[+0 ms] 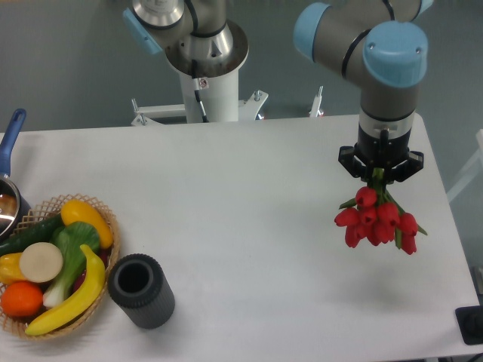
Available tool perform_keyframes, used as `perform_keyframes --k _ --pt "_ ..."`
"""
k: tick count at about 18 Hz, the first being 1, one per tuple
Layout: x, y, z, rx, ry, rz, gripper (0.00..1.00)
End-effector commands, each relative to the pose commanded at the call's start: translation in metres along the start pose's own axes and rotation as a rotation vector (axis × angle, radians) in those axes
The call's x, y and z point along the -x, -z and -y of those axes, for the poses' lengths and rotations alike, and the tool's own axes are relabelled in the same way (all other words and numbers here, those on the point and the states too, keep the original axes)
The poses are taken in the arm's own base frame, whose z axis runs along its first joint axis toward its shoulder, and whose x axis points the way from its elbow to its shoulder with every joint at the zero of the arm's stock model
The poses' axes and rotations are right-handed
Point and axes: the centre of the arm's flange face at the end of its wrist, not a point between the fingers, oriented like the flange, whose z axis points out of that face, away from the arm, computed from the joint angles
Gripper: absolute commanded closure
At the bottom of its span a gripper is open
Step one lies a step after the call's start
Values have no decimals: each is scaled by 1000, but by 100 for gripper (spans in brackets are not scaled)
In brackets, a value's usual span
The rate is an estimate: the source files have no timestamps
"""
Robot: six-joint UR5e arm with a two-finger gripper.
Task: Insert the flowers into the vase
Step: 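Lift the red tulip bunch with the gripper and start moving it toward the vase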
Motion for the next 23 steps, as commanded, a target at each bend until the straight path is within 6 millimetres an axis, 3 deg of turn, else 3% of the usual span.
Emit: perform_keyframes --k 2,8,10,16,23 --pt "-1 1 0 -27 3 -21 100" --pt "12 39 -5 -232 56 -72 100" --pt "10 53 3 -346 52 -89 100" --pt "-10 100 31 -724 154 -208 100" --pt "-57 136 77 -878 87 -369 100"
